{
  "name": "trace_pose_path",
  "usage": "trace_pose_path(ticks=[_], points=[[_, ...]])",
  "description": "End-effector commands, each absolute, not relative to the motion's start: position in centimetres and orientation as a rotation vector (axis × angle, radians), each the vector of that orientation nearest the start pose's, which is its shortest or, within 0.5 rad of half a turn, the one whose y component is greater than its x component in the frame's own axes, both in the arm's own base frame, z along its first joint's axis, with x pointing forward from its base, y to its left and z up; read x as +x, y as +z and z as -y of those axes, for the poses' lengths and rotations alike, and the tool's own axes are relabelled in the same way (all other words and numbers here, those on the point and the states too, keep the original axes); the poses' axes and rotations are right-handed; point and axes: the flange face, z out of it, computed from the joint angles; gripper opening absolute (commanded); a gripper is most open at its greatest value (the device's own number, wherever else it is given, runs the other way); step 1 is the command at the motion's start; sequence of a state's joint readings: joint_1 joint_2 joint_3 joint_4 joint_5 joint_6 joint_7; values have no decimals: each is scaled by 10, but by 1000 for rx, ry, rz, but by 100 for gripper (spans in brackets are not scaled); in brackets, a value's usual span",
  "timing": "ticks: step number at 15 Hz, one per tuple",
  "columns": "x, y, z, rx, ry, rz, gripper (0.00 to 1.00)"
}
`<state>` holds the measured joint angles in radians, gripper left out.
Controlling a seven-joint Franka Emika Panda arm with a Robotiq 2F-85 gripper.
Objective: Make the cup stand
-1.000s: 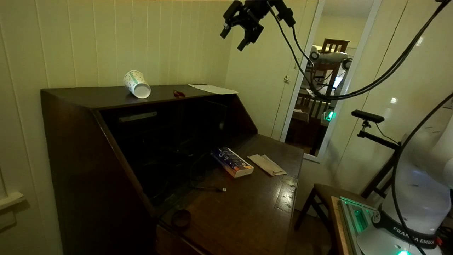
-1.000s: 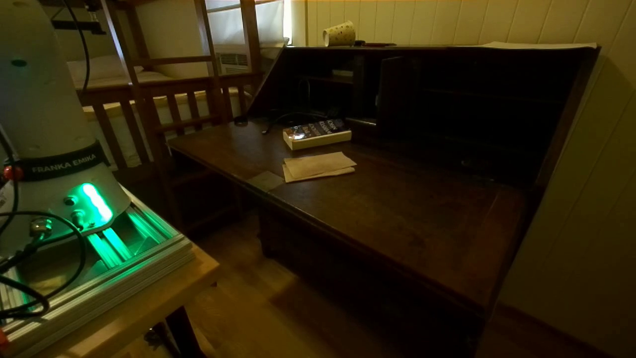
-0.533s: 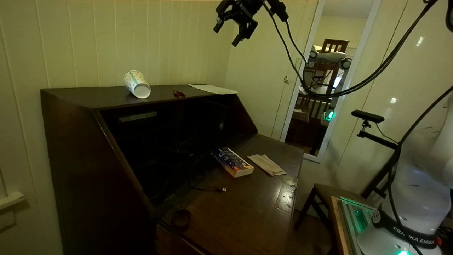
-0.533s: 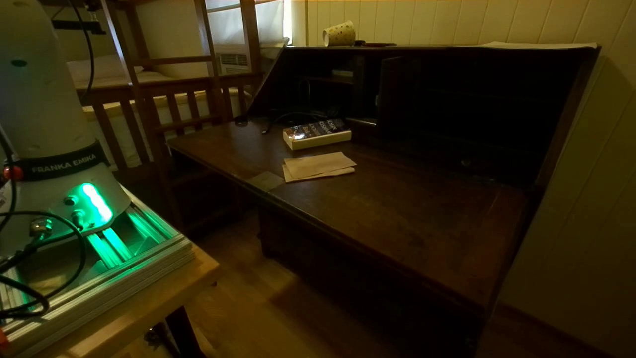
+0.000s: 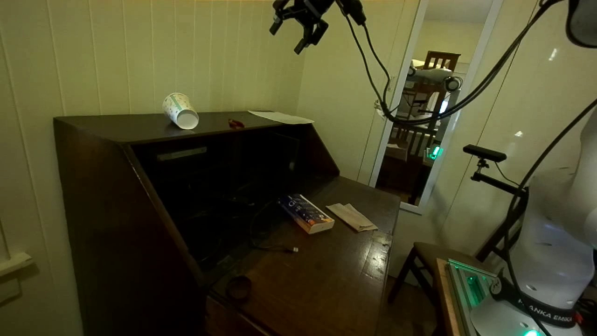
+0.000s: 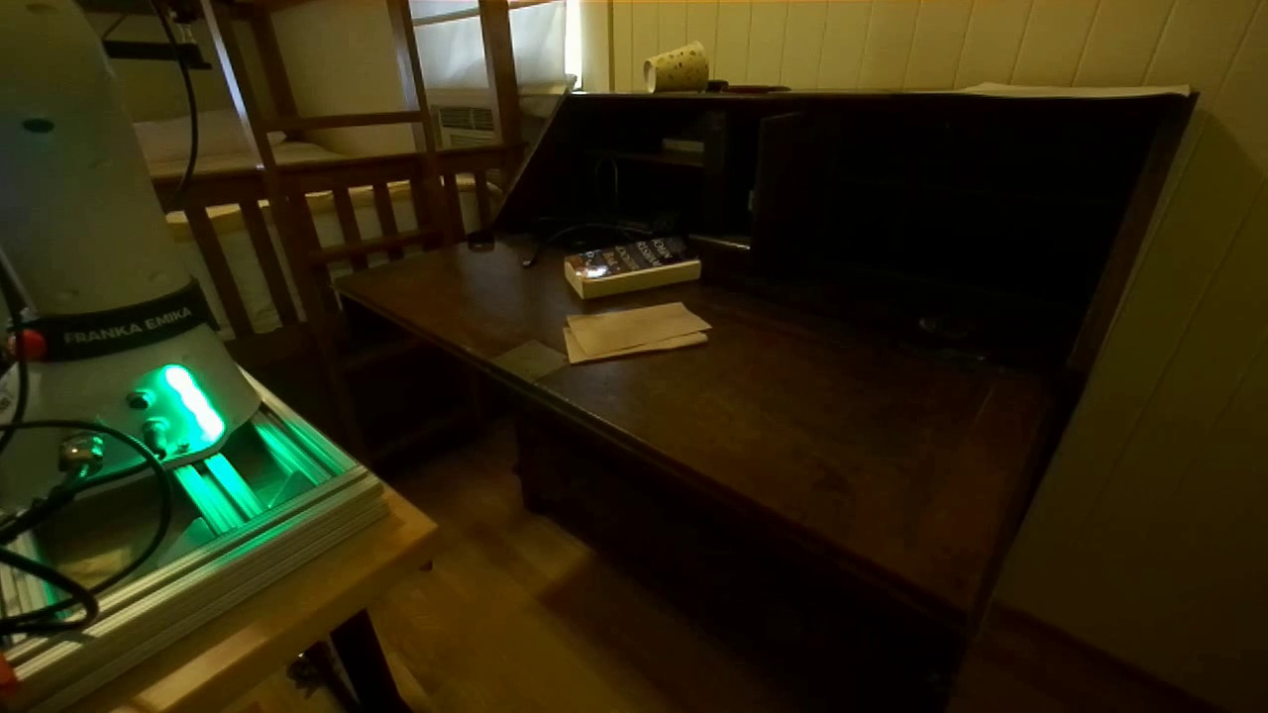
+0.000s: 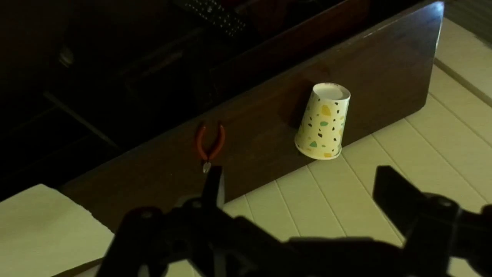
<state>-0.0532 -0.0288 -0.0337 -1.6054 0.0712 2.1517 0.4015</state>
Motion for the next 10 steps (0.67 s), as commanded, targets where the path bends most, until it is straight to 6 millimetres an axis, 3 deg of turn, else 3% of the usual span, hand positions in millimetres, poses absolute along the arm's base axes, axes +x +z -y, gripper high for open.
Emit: trace_pose_path(ticks=[1,8,9,10], points=[[646,681,42,-2813,-782,-648,100],[705,628,0,-2968,-515,-538,100],[687,630,7,-2930,-536,-562,100],[693,624,3,-2933,-528,-555,100]])
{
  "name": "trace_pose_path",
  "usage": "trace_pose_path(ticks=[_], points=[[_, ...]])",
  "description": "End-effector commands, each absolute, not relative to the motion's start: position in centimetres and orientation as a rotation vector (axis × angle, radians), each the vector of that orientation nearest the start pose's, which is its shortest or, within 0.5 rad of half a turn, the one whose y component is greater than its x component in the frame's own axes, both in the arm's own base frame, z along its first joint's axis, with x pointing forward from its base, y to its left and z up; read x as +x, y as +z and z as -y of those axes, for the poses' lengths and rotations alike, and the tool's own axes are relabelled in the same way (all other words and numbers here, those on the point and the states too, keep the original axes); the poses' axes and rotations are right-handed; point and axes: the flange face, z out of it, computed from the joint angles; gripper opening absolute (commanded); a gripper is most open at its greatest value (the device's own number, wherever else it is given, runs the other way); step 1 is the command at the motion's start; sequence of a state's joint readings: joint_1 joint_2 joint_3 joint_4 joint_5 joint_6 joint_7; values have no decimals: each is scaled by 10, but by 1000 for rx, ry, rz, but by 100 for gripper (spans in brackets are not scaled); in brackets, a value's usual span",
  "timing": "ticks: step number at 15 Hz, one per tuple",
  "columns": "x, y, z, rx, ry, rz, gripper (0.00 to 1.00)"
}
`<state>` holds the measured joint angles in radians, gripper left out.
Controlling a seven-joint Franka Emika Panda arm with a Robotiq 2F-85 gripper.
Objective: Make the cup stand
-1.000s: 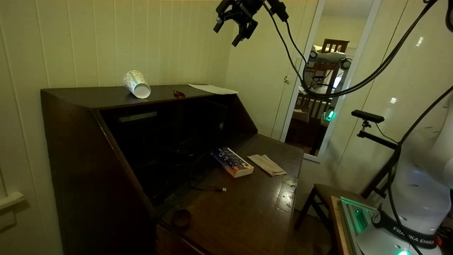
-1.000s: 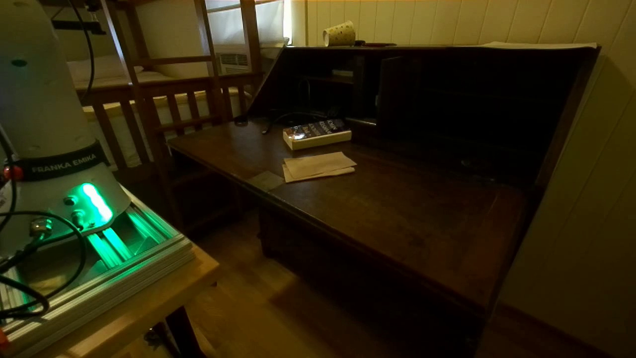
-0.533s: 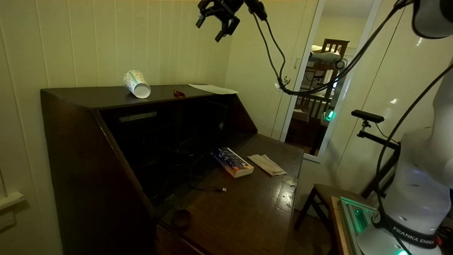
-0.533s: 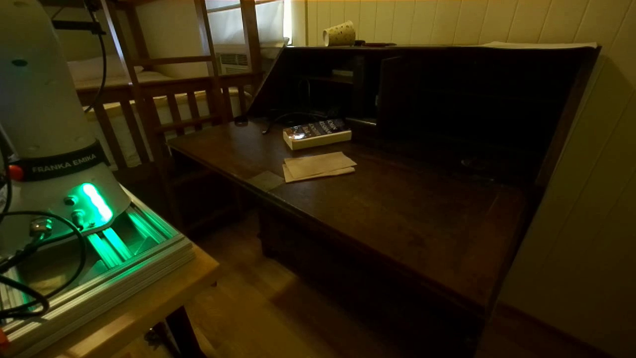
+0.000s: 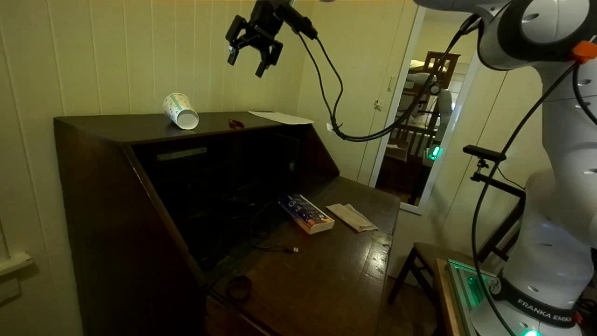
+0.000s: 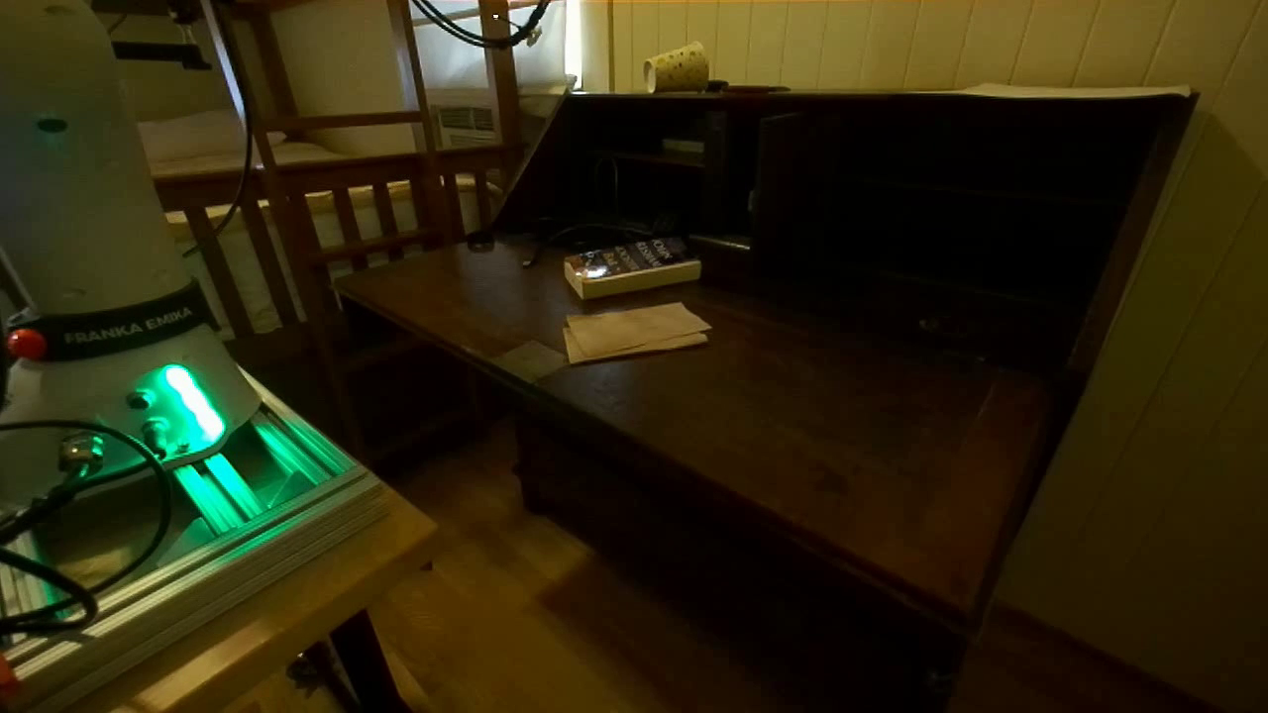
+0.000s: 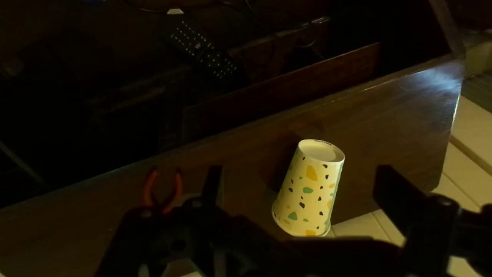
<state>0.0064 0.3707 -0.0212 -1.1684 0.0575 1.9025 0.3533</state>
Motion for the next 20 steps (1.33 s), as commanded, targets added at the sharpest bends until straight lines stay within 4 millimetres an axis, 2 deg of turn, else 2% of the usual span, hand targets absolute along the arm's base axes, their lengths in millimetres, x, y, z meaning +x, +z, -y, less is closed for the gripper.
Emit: trace_pose_path(ticks=[1,5,7,11,16,18,19,20], points=[[694,620,2,-2935,-522,-554,100],[692,625,7,-2932,-534,-563,100],[711,610,-2,-2920,-539,-582,100],[733,586,-9,-2940,-552,-574,100],[762,565,-12,-2941,-572,-537,100],[764,558,-16,-2967,-512,-486,100],[757,556,-11,-2942,-524,-531,100],[760,553,-12,-2949,-512,-518,100]])
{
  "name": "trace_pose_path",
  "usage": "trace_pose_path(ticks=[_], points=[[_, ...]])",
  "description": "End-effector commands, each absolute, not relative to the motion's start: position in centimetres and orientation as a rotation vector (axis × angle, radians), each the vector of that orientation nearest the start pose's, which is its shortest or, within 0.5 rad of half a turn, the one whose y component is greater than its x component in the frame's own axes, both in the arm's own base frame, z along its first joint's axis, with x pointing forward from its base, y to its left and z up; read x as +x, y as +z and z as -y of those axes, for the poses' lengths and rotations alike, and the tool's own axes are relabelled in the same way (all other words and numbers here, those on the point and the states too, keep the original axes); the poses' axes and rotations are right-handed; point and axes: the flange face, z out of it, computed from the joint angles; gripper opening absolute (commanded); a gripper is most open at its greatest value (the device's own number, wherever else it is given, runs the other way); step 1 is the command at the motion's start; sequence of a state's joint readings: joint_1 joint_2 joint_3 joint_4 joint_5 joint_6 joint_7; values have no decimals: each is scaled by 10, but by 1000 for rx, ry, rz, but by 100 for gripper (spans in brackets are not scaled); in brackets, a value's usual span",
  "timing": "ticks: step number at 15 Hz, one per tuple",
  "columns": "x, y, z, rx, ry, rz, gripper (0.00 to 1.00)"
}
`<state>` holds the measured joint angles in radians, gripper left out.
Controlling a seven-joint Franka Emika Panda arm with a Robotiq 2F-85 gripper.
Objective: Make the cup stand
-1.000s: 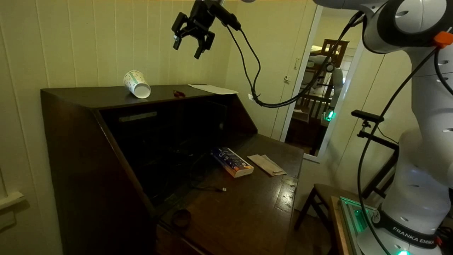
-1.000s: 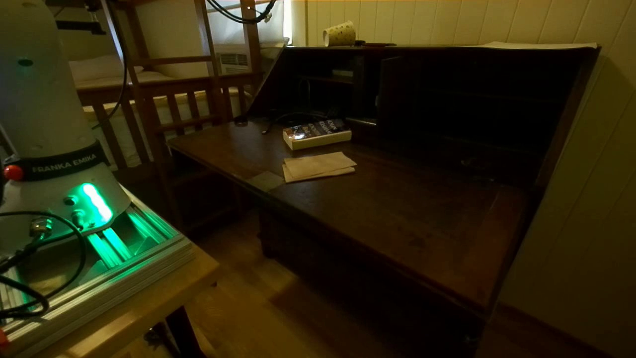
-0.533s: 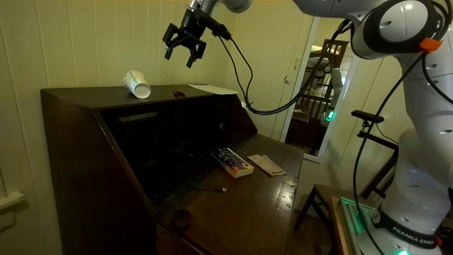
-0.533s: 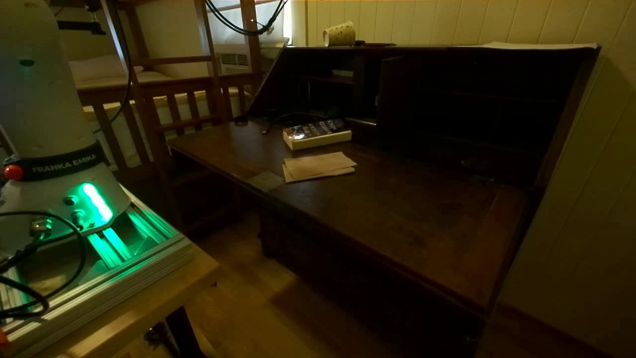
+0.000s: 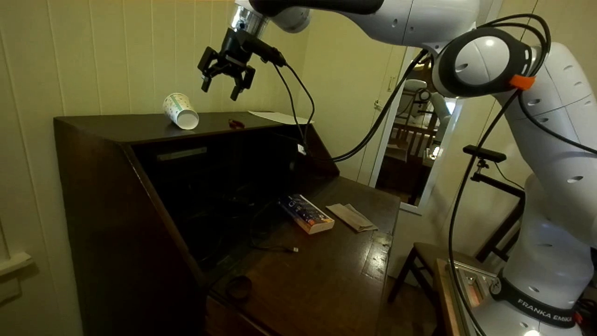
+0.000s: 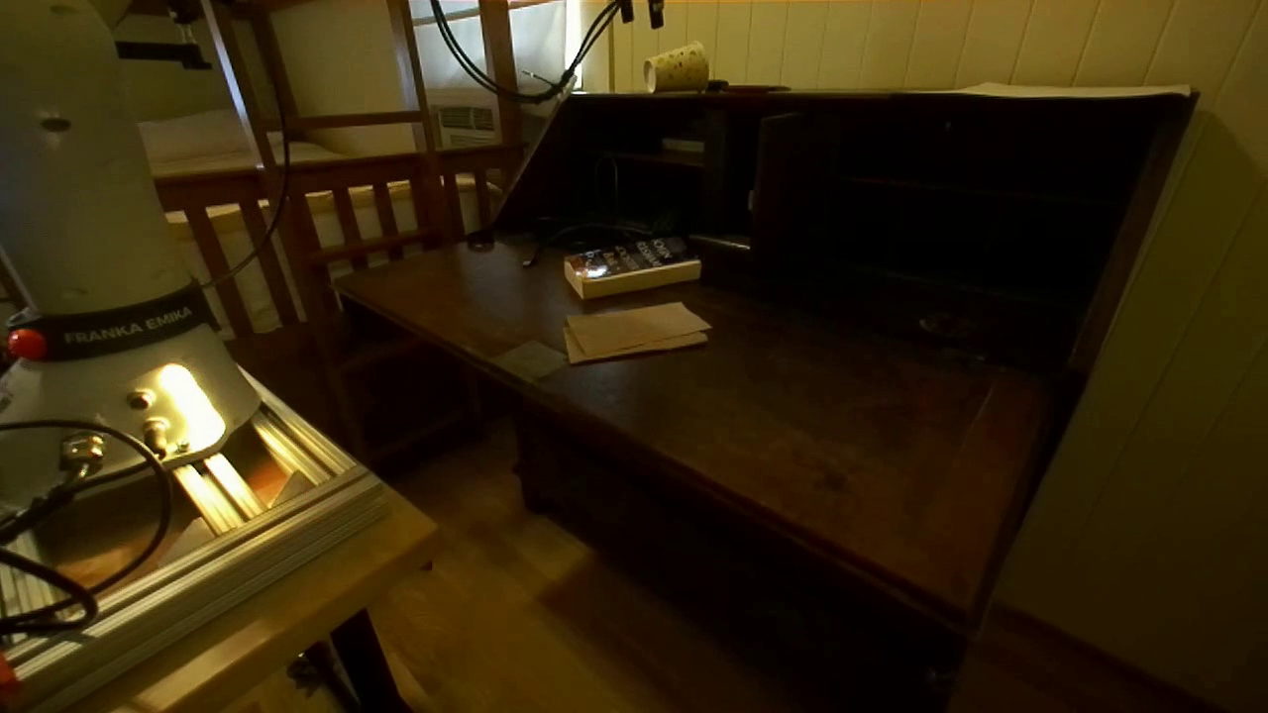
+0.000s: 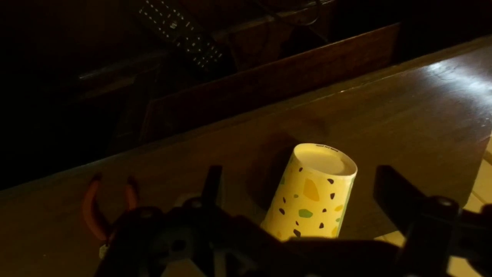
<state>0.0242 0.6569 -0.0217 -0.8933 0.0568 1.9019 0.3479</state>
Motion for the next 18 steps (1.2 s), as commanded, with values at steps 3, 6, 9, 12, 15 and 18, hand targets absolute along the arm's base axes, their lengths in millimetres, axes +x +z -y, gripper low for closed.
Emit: trace_pose_path(ticks=[3,6,9,12,15,18], points=[[766,551,-17,-2951,-529,-511,100],[777,546,-30,-2949,-597,-552,100],[785,536,-39,-2972,-639,-552,100],[792,525,-44,-3009,-672,-603,100],[797,514,-48,-3038,-696,-603,100],[796,514,-55,-3056,-674,-539,100]])
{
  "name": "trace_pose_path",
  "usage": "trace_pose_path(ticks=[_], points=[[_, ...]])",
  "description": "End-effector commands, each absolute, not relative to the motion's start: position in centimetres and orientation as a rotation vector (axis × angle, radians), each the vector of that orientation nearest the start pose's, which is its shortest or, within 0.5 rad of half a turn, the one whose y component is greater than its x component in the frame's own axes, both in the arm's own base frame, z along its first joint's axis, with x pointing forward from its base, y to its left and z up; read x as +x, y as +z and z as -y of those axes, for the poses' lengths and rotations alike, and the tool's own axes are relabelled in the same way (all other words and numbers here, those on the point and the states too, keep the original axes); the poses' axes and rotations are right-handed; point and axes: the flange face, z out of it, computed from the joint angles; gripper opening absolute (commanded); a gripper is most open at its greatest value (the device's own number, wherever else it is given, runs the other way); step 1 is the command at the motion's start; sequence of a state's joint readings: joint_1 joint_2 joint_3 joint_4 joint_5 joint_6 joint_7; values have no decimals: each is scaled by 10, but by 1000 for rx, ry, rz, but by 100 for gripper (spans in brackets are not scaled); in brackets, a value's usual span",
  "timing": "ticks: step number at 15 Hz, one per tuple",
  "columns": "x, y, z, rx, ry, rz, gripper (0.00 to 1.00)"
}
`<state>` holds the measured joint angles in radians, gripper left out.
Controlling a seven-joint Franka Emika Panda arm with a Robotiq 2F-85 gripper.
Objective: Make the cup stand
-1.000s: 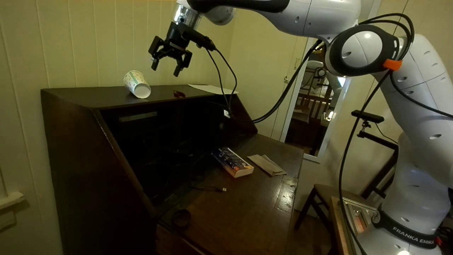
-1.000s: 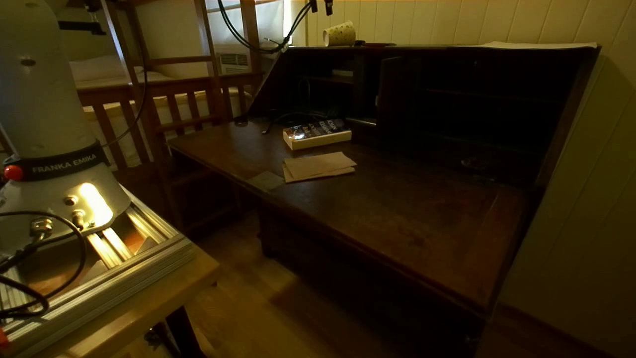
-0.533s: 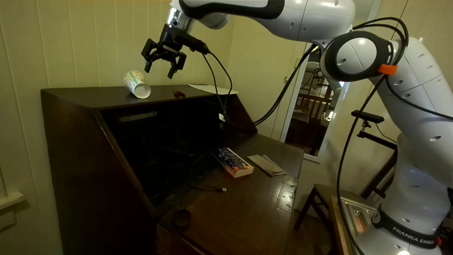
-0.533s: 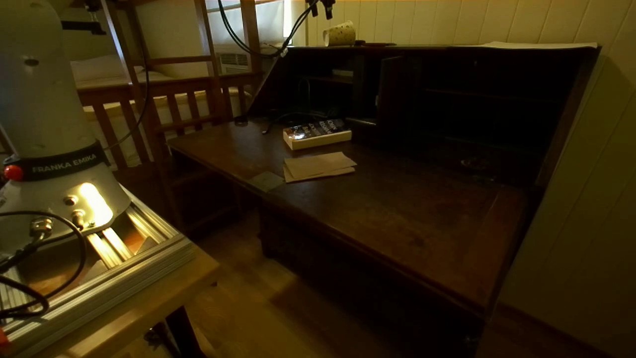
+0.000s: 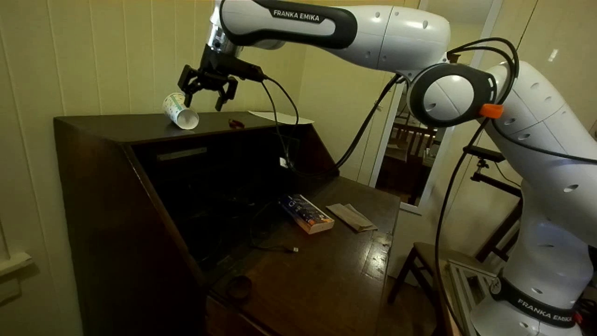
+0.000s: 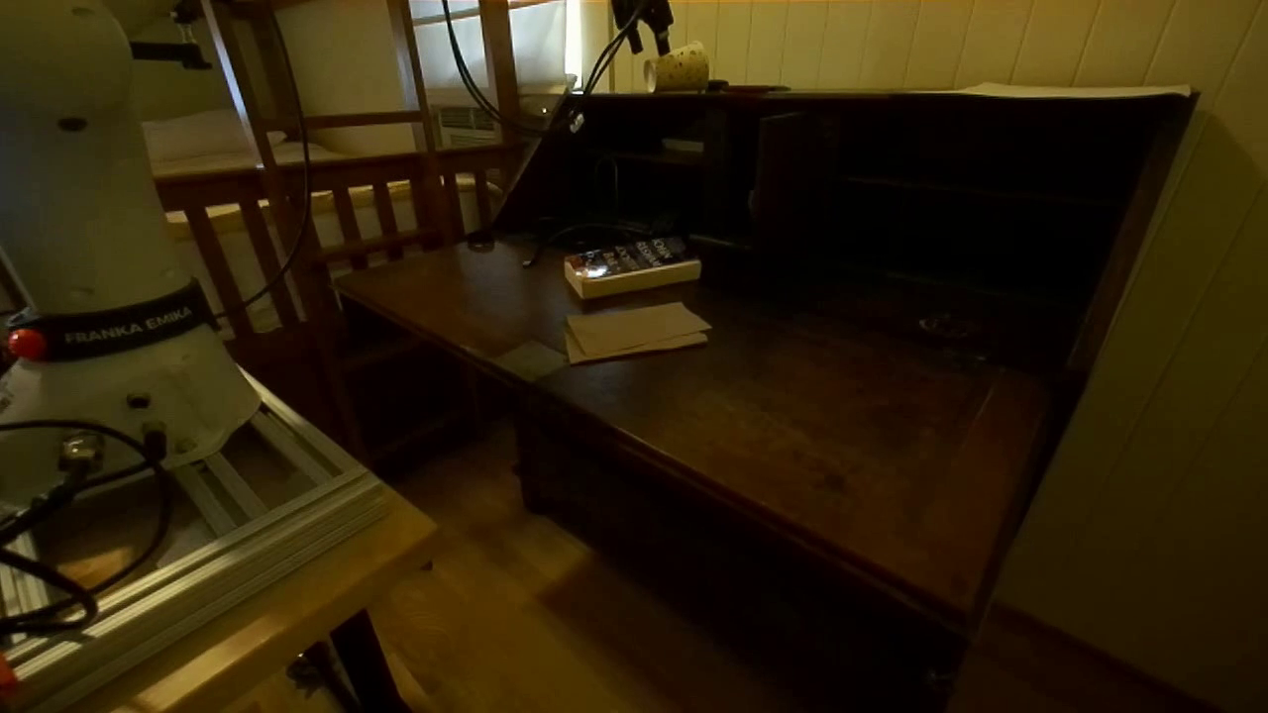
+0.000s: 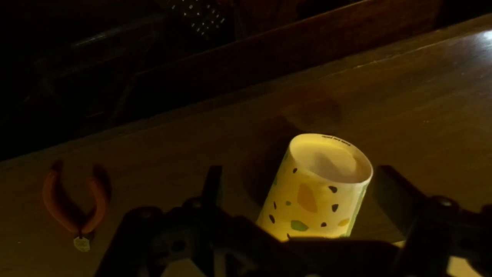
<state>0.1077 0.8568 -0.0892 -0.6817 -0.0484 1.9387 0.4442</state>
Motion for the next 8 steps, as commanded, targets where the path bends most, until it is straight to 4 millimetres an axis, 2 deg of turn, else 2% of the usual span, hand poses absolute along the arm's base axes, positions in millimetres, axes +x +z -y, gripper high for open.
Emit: trace_pose_path(ticks=[1,2,4,8], points=[[793,520,-57,-3058,-666,-502,100],[796,509,-53,-3038,-657,-545,100],[795,514,-56,-3041,-661,-526,100],[804,502,-61,-2951,-730,-742,100]])
